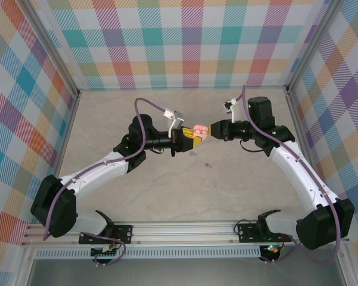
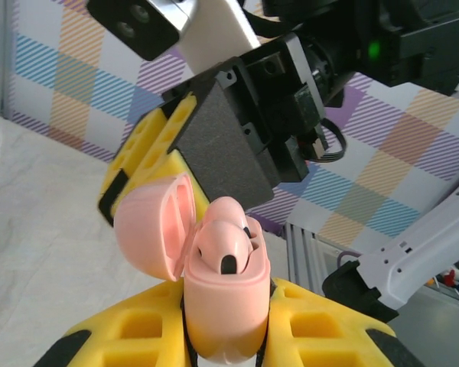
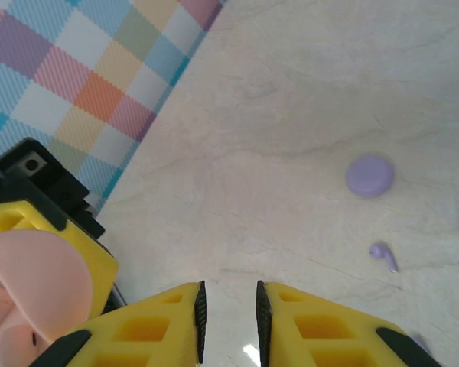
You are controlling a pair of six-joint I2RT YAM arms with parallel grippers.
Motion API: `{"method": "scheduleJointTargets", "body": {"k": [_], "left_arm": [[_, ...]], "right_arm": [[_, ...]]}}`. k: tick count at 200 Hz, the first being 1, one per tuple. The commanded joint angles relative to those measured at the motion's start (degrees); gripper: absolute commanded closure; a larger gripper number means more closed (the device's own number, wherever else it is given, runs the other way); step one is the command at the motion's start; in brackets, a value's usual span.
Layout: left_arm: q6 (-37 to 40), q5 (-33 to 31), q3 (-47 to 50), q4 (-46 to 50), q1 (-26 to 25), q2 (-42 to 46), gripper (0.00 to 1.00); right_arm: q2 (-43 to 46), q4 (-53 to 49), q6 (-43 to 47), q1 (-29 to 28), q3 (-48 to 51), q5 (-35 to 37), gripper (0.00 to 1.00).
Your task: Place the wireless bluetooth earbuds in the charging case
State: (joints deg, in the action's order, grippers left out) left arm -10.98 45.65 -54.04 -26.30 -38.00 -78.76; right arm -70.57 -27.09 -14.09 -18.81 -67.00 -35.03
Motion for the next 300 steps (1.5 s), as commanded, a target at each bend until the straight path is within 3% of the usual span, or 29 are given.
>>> {"method": "scheduleJointTargets", "body": {"k": [1, 81, 151, 175, 208, 241, 300], "left_arm": [[-0.62, 3.02, 0.69, -4.28, -1.45, 0.98, 0.79], [-1.65, 2.22, 0.92, -4.60, -1.55, -0.50, 0.79], [-2.02, 0.23, -0.23, -2.46, -1.52, -2.31, 0.79], [-2.12, -2.28, -0.60, -1.48, -1.53, -2.50, 0.79], [-2.43, -8.95, -2.62, 4.62, -0.34, -3.70, 0.79], [-7.85, -12.51, -3.21, 5.66, 2.66, -6.25, 0.78], [-14.07, -16.47, -12.09, 20.52, 9.72, -16.05, 0.79]], "right_arm": [[-0.35, 4.76, 0.65, 0.22, 1.00, -6.20, 0.72], [1.78, 9.28, -0.28, 0.18, 1.83, -11.94, 0.73], [4.46, 10.52, 0.29, 0.18, 3.37, -10.92, 0.72], [4.21, 7.46, 1.41, 0.18, 2.50, -7.74, 0.72], [5.51, 1.96, 2.74, 0.18, 1.61, 5.61, 0.71], [6.62, -3.57, 4.58, 0.22, 1.26, 14.68, 0.71], [8.46, -6.40, 4.21, 0.20, 3.74, 15.56, 0.70]]}}
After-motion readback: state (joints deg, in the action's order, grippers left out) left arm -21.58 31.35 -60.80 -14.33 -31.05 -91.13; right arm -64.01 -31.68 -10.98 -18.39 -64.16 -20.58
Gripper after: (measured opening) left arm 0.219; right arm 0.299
